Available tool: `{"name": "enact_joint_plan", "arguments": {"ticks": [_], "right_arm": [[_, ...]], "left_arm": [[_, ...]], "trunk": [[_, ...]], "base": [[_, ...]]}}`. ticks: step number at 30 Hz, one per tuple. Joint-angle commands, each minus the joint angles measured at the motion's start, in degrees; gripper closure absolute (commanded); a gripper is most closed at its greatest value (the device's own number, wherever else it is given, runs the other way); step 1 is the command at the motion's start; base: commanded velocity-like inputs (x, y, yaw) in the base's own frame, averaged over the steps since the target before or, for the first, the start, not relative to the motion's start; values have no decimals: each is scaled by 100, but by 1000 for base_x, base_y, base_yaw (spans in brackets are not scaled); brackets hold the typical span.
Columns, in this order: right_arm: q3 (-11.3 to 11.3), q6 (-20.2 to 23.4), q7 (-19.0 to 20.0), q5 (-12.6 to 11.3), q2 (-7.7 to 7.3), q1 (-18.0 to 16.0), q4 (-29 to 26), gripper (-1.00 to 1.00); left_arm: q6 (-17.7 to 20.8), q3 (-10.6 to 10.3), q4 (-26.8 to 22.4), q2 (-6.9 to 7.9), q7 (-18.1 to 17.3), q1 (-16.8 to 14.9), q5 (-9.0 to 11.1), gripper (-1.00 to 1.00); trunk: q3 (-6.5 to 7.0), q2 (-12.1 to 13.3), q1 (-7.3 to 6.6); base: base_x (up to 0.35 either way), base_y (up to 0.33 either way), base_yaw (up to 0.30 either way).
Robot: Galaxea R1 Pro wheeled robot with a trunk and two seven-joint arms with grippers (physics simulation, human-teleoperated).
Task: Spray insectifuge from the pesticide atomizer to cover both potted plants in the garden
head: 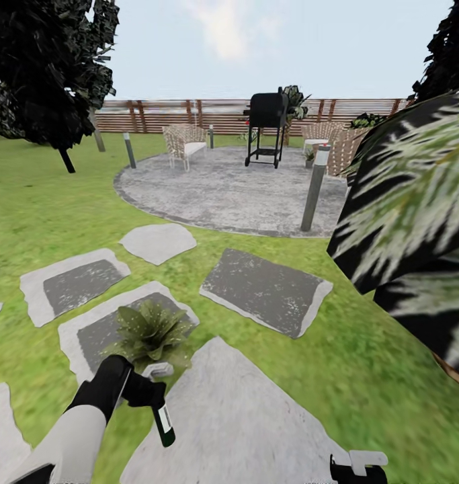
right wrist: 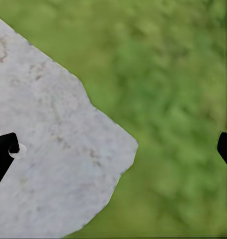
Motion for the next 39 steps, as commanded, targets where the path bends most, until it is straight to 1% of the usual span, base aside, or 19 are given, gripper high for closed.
{"name": "enact_joint_plan", "arguments": {"ticks": [1, 3, 6, 10, 27, 32, 35, 39], "right_arm": [[-42, -16, -22, 62, 0, -7, 8, -100], [-42, -16, -22, 62, 0, -8, 9, -100], [-42, -16, -24, 57, 9, -5, 9, -100], [-42, -16, -42, 54, 22, -6, 3, -100], [-42, -16, -48, 46, 22, -7, 0, -100], [-42, -16, -48, 46, 18, -7, 0, -100], [-42, -16, -48, 46, 18, -5, 0, -100], [-42, -16, -48, 46, 18, -6, 0, -100]], "left_arm": [[26, 133, -11, -7, -53, -3, -57, 100], [23, 238, -10, -7, -53, -4, -58, 100], [18, 278, -5, -11, -48, -1, -62, 100], [-32, 280, 5, -23, -45, 0, -65, 100], [-53, 280, 86, -49, -44, 0, -53, 100], [-83, 292, 80, -46, -51, 0, -52, 100], [-284, 297, 83, -47, -51, 0, -52, 100], [-345, 298, 80, -45, -53, 3, -48, 100]], "trunk": [[0, -2, -1], [6, -2, -1], [8, -2, -1], [-2, -2, -1], [-68, -2, -1], [-72, -2, -1], [-72, -2, -1], [-72, -2, -1]], "base": [[0, 0, -166], [0, 0, -93], [0, 0, -20], [0, 0, 152], [0, 0, 240], [0, 0, 45], [-7, 0, 4], [-185, 118, 1]]}}
